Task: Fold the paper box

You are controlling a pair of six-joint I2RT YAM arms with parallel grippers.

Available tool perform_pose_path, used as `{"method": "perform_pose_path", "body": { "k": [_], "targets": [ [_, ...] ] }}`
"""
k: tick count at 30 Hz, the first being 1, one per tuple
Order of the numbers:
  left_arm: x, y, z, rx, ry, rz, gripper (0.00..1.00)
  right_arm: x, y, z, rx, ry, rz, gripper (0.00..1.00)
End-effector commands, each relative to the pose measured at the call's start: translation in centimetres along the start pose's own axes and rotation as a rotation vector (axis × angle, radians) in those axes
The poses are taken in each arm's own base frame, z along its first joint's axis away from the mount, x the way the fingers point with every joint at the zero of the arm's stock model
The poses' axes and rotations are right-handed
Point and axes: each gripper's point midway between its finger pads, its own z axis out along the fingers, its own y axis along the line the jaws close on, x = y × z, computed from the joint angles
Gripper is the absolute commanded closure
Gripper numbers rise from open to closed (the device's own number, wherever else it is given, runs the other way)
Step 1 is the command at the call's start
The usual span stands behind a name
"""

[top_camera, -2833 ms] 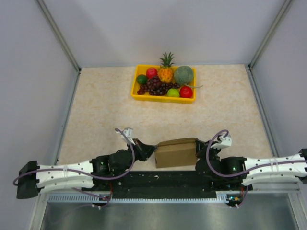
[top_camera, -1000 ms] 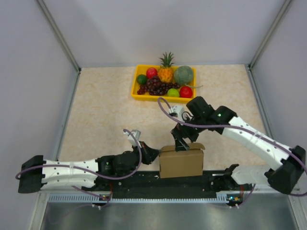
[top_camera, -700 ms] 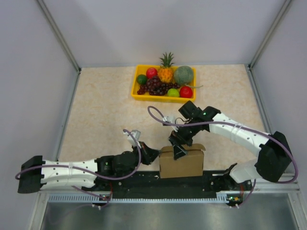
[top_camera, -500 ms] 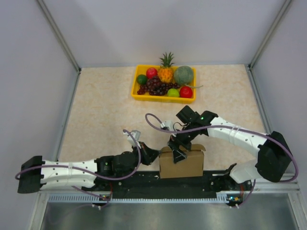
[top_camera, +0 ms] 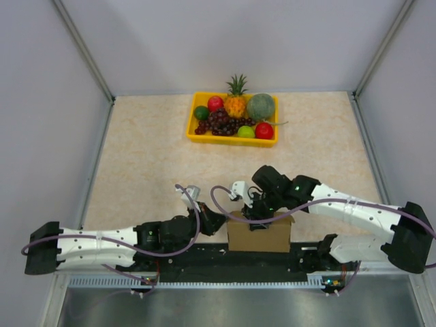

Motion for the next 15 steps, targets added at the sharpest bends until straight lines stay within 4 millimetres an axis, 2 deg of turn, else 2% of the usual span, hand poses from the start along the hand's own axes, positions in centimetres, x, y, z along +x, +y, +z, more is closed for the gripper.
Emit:
{"method": "perform_pose_path", "body": {
  "k": [1, 5, 6, 7, 8, 9, 10, 11, 12, 13, 14, 15],
  "targets": [
    [-0.2, -0.5, -0.4, 0.012, 0.008, 0.057, 0.88, -5.6, -2.4, -2.4, 0.189, -0.157, -0.145, 0.74],
    [-3.1, -1.8, -0.9, 0.018, -0.073, 0.08, 0.63, -8.0, -3.5, -4.2, 0.283, -0.193, -0.248, 0.82],
    [-4.7, -3.3, -1.5, 0.052, -0.108, 0.104, 0.59, -8.3, -4.3, -4.7, 0.33, -0.192, -0.269, 0.83],
    [-5.5, -2.7, -1.8, 0.012, -0.128, 0.135, 0.54, -8.6, -4.9, -4.8, 0.362, -0.189, -0.285, 0.83],
    [-6.3, -2.6, -2.1, -0.007, -0.143, 0.151, 0.46, -9.2, -5.4, -5.2, 0.387, -0.187, -0.333, 0.83],
    [-8.2, -3.6, -2.8, -0.007, -0.175, 0.168, 0.34, -9.6, -6.3, -5.4, 0.423, -0.181, -0.349, 0.83],
    [-8.9, -2.2, -3.1, -0.075, -0.17, 0.214, 0.33, -10.0, -6.8, -5.3, 0.437, -0.174, -0.363, 0.83],
    [-9.7, -2.2, -3.3, -0.082, -0.166, 0.235, 0.32, -10.6, -7.7, -5.1, 0.449, -0.166, -0.392, 0.83],
    [-11.4, -3.0, -3.9, -0.078, -0.177, 0.261, 0.3, -11.1, -8.7, -5.2, 0.457, -0.173, -0.401, 0.83],
    [-13.4, -1.7, -4.0, -0.138, -0.21, 0.257, 0.29, -11.5, -9.3, -5.2, 0.466, -0.178, -0.42, 0.83],
    [-13.1, -1.5, -4.2, -0.124, -0.157, 0.273, 0.28, -11.6, -10.3, -4.7, 0.471, -0.157, -0.455, 0.84],
    [-14.5, -1.5, -4.6, -0.126, -0.173, 0.302, 0.28, -11.9, -11.0, -4.7, 0.466, -0.163, -0.46, 0.84]
  ]
}}
